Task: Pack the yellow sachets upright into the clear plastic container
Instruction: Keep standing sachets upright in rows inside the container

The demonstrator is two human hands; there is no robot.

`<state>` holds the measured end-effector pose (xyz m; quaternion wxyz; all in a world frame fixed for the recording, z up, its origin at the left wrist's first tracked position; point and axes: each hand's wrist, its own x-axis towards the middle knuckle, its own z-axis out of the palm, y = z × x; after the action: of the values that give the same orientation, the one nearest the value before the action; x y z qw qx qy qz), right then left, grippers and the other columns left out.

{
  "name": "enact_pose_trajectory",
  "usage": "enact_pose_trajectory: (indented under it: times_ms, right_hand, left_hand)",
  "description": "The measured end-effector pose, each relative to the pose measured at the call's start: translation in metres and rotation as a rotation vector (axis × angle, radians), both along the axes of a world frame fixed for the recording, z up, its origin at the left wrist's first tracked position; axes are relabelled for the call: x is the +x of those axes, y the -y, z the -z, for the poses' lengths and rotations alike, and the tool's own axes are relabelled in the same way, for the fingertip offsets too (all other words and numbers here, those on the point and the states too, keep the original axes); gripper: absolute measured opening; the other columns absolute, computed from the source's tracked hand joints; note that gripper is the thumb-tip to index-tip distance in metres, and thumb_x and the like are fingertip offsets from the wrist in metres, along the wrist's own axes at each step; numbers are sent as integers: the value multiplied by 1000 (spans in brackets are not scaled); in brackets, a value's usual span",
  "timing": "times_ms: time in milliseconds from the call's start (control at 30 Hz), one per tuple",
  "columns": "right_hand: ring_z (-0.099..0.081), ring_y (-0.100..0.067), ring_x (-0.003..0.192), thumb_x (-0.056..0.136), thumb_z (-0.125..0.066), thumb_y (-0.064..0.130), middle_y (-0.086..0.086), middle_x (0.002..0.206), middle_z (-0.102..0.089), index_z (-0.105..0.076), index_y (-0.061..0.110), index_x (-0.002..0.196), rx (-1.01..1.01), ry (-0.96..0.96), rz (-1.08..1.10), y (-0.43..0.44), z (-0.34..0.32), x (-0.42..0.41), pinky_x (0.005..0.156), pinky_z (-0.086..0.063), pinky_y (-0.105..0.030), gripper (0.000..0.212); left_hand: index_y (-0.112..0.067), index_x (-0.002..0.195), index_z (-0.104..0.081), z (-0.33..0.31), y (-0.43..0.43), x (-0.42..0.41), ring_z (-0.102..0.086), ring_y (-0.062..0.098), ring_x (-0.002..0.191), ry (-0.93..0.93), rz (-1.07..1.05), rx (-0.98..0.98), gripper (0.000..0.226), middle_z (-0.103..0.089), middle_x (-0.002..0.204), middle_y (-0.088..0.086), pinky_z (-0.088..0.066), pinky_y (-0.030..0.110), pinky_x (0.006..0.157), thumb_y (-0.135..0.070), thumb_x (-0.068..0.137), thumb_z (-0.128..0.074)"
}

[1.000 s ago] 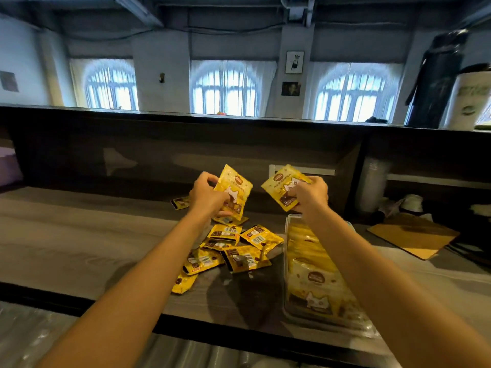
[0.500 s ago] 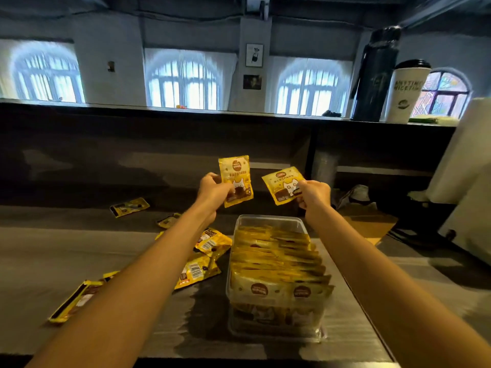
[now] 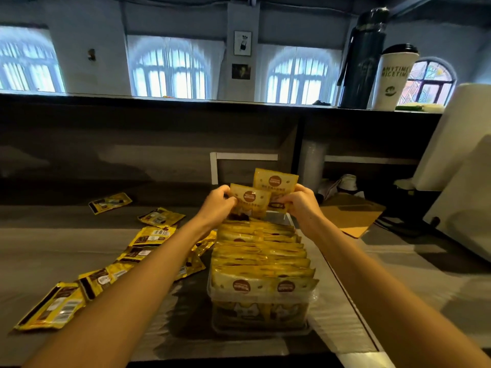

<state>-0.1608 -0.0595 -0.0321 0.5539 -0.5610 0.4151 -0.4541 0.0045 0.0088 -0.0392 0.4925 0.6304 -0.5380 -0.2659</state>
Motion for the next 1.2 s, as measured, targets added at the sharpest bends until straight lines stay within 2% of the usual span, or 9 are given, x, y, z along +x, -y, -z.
enact_pose_trajectory:
  times_ms: [133, 300, 500, 600, 733, 900, 1000, 1100, 1200]
  right_hand:
    - [-53, -32, 119, 84, -51, -13, -17, 124, -57, -49, 0, 124, -18, -14, -79, -8, 6, -3, 89, -47, -35, 42]
    - [-53, -24, 110, 83, -44, -15, -13, 119, -56, -48, 6, 123, -121, -173, -210, -15, 7, -10, 88, -46, -30, 45]
    - [-53, -21, 108, 94, -39, 1, -8, 117, -55, -47, 5, 130, -217, -343, -294, -19, 2, -10, 80, -48, -22, 37]
    - [-55, -25, 112, 93, -43, 1, -15, 122, -59, -56, 0, 122, -238, -399, -269, -17, 5, -11, 91, -46, -31, 32]
    - [-55, -18, 100, 90, -48, -1, -7, 105, -61, -62, 0, 108, -209, -325, -184, -12, 9, -15, 69, -45, -19, 23]
    - [-50, -20, 91, 92, -47, 6, -1, 76, -51, -51, 16, 68, -248, -510, -186, -7, 15, -15, 67, -38, -21, 26]
    - [-50, -21, 90, 92, -48, 11, -1, 78, -51, -52, 17, 73, -332, -625, -267, -8, 12, -15, 73, -40, -25, 21]
    - [-52, -19, 96, 94, -43, 14, -5, 98, -56, -60, 11, 102, -411, -770, -358, -10, 5, -16, 90, -44, -33, 18]
    - [-56, -20, 94, 97, -38, 18, -11, 101, -61, -63, 3, 107, -454, -893, -419, -14, 0, -12, 90, -45, -34, 31]
  left_hand:
    - [-8, 89, -56, 7, 0, 2, -49, 13, 64, 168, -3, 36, 15, -56, 81, 7, -39, 24, 58, -11, 92, -43]
    - [-10, 80, -60, 8, -9, 8, -53, 24, 86, 263, -13, 67, 29, -58, 78, 5, -37, 50, 96, -36, 74, -48]
    - [-12, 91, -69, 1, -13, 7, -65, 19, 92, 307, 112, 28, 17, -71, 98, 9, -52, 38, 87, -26, 88, -60]
    - [-13, 95, -69, 1, -12, 4, -62, 12, 90, 314, 97, -33, 13, -69, 99, 6, -51, 28, 80, -15, 90, -58]
    - [-9, 100, -65, 1, -10, 6, -58, 11, 88, 334, 40, -56, 14, -61, 95, 1, -45, 15, 63, -6, 90, -56]
    - [-6, 99, -67, 1, -6, 13, -54, 14, 95, 519, 52, 97, 15, -58, 95, 3, -46, 27, 79, -9, 88, -59]
    - [-7, 100, -70, -8, -8, 15, -54, 13, 96, 622, 97, 149, 18, -63, 100, 5, -47, 31, 86, -16, 88, -61]
    - [-9, 103, -70, -19, -11, 15, -57, 15, 100, 752, 159, 189, 21, -67, 105, 7, -42, 37, 98, -20, 88, -60]
    - [-11, 102, -64, -25, -11, 13, -55, 14, 101, 858, 217, 154, 14, -60, 103, 2, -46, 27, 85, -14, 89, -58]
